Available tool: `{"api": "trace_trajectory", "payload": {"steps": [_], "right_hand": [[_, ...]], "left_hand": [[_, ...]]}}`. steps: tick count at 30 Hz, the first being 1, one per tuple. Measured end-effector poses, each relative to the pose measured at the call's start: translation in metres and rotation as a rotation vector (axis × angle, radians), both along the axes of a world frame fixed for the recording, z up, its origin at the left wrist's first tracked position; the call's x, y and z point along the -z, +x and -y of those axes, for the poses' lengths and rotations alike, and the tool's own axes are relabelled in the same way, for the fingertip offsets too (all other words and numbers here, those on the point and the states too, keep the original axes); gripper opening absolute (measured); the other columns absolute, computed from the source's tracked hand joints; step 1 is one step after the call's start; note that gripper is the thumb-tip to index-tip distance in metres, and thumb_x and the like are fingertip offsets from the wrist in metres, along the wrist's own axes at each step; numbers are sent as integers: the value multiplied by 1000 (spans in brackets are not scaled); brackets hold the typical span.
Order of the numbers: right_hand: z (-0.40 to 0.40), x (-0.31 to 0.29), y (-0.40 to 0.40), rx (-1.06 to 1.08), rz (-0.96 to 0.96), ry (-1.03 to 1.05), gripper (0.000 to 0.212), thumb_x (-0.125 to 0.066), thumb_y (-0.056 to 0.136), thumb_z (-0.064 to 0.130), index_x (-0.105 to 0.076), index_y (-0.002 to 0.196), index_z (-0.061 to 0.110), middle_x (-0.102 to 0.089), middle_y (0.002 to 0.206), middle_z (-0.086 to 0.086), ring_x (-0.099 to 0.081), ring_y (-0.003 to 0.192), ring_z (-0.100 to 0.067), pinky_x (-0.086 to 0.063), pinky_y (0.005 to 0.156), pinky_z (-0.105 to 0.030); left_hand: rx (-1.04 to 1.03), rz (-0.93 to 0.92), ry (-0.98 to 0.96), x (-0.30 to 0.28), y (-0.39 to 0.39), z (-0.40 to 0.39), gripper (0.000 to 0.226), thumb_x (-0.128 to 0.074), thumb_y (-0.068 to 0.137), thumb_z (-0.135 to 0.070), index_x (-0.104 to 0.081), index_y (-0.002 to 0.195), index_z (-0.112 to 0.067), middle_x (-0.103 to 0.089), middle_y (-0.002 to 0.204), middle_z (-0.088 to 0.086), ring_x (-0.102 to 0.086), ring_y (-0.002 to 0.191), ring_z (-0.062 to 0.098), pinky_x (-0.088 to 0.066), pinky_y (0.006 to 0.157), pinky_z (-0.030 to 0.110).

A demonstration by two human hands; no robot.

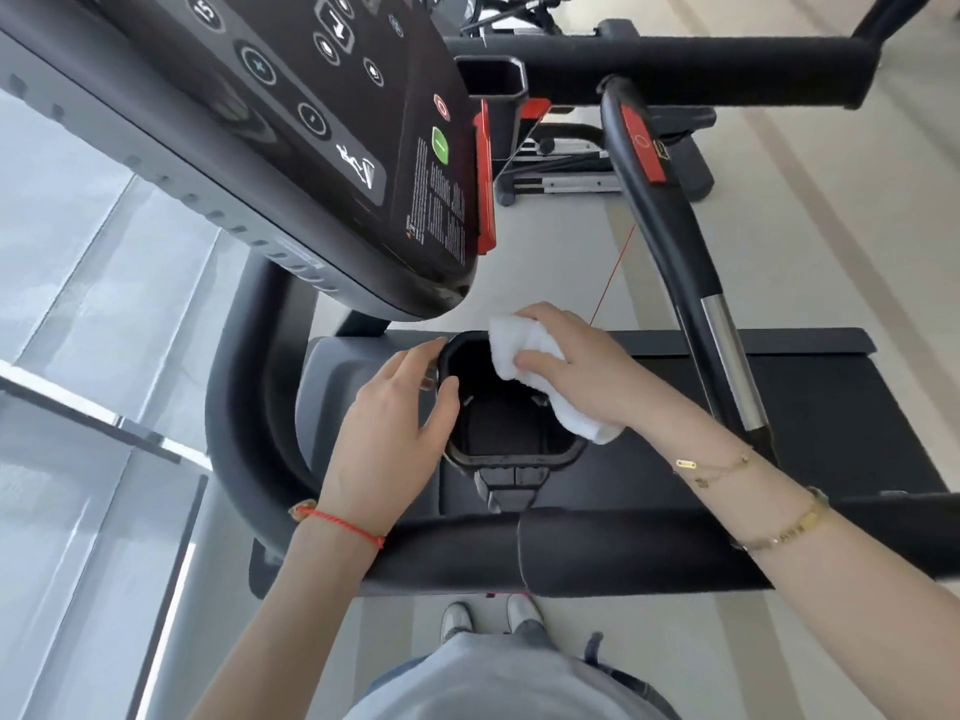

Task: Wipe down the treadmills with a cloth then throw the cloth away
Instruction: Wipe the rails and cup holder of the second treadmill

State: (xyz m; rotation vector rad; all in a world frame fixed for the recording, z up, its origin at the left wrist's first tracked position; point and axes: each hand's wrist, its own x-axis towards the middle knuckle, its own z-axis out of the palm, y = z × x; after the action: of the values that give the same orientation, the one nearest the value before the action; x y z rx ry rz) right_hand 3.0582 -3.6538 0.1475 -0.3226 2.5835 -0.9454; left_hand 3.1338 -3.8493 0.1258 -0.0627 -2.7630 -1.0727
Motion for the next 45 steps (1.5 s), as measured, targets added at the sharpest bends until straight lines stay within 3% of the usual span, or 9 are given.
{"api": "trace_trajectory", "payload": {"steps": [7, 13, 18, 22, 27, 34, 38, 42, 45], "right_hand": [[-3, 8, 71, 235, 120, -151, 70, -45, 100, 33, 4, 150, 30, -20, 148, 1, -46, 104, -17, -43, 88, -36], [7, -7, 17, 154, 40, 5, 47, -44, 101, 31, -25, 143, 18, -42, 134, -10, -43, 99, -20, -32, 73, -30], [-6, 7, 57, 159, 22, -135, 68, -48, 100, 28, -3, 151, 26, -23, 149, -2, -37, 111, -15, -31, 89, -29], [-9, 11, 51, 177, 59, -161, 67, -47, 100, 33, -3, 151, 25, -29, 147, -4, -43, 109, -20, -35, 87, -30], [2, -1, -3, -139, -189, 87, 40, -43, 102, 34, -38, 139, 21, -49, 130, -4, -51, 108, -26, -36, 83, -35], [26, -3, -23, -481, -402, 311, 39, -41, 100, 41, -35, 137, 32, -50, 137, 6, -56, 103, -25, -35, 74, -35], [-3, 3, -14, -326, -294, 210, 38, -42, 100, 39, -36, 137, 29, -48, 132, 4, -53, 106, -27, -42, 86, -41], [-18, 8, -8, -239, -183, 89, 39, -42, 100, 41, -34, 136, 30, -44, 120, 5, -49, 94, -20, -36, 71, -27], [2, 0, -26, -363, -169, 167, 32, -44, 100, 40, -44, 127, 24, -53, 109, 3, -52, 92, -22, -36, 70, -33]], "left_hand": [[-19, -6, 53, 1, -3, -1, 34, -54, 96, -27, -56, 130, -24, -66, 107, -8, -59, 92, 2, -43, 82, 13], [-10, 1, 78, 1, -4, -1, 36, -53, 97, -26, -56, 132, -18, -67, 109, -3, -63, 96, 10, -48, 88, 25], [-14, -10, 87, 2, -3, -1, 37, -54, 97, -25, -56, 133, -17, -66, 110, -1, -64, 96, 12, -50, 88, 30], [-25, -8, 80, 3, -4, -2, 36, -54, 96, -25, -57, 131, -18, -66, 108, -1, -63, 94, 13, -51, 88, 33], [-32, -19, 57, 1, -4, -2, 34, -54, 95, -26, -57, 129, -20, -67, 105, -5, -63, 88, 8, -49, 84, 27], [-67, -47, 93, 2, -4, -3, 25, -60, 92, -20, -63, 117, -19, -67, 96, -8, -62, 82, 4, -42, 75, 5], [-50, -33, 81, 1, -5, -3, 32, -58, 93, -22, -61, 125, -20, -68, 102, -8, -62, 84, 1, -39, 78, 1], [-54, -20, 83, 1, -5, -4, 33, -56, 94, -25, -60, 127, -22, -69, 106, -8, -64, 89, 4, -49, 86, 23], [-51, -28, 92, 2, -5, -4, 32, -56, 94, -22, -61, 126, -21, -69, 104, -7, -64, 87, 2, -45, 83, 11]]}}
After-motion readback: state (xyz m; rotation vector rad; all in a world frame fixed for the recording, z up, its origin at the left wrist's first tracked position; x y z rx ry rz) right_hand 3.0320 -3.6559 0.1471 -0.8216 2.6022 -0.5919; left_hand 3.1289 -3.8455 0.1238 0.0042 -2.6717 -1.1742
